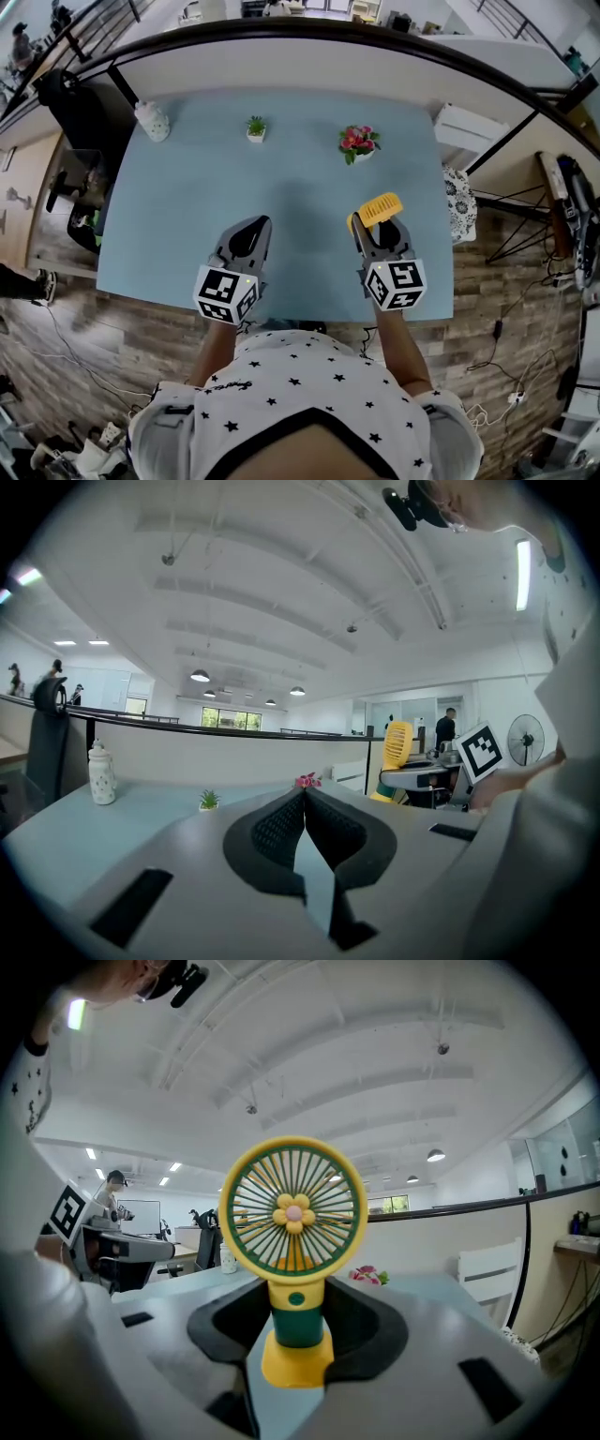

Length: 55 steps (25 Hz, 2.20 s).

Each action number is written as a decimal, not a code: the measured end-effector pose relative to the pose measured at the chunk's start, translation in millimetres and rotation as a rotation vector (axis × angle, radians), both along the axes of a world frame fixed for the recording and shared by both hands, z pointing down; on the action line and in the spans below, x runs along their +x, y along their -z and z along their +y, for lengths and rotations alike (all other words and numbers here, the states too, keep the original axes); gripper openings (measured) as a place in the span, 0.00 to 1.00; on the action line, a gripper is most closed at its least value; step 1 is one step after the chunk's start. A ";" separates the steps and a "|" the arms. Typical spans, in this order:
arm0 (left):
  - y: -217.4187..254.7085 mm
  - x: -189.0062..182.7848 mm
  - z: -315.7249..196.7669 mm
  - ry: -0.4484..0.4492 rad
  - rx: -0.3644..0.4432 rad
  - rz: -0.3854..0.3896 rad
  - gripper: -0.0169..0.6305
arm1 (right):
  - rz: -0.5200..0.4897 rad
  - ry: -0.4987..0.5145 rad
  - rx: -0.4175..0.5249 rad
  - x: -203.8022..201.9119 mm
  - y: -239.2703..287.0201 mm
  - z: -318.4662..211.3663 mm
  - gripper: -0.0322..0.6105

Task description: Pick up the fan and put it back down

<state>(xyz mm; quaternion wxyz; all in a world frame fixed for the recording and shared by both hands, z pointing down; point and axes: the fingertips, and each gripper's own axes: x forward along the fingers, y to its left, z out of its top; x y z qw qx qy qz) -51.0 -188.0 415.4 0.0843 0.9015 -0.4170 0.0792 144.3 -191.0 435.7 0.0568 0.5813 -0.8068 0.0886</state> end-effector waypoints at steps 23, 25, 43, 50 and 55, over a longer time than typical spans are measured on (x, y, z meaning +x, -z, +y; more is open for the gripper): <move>-7.8 -19.9 -14.4 0.121 -0.031 -0.043 0.07 | 0.055 0.043 -0.103 -6.3 -84.0 -30.4 0.32; -8.4 -20.8 -14.9 0.123 -0.034 -0.046 0.07 | 0.063 0.042 -0.116 -6.5 -92.0 -30.8 0.32; -13.0 -19.6 -15.9 0.119 -0.048 -0.066 0.07 | 0.119 0.000 -0.204 2.1 -147.2 -29.2 0.32; -14.1 -23.8 -12.9 0.119 -0.051 -0.068 0.07 | 0.115 -0.006 -0.228 -1.4 -158.9 -24.7 0.32; -15.0 -25.1 -11.8 0.116 -0.055 -0.068 0.07 | 0.112 -0.016 -0.241 0.5 -164.3 -23.8 0.32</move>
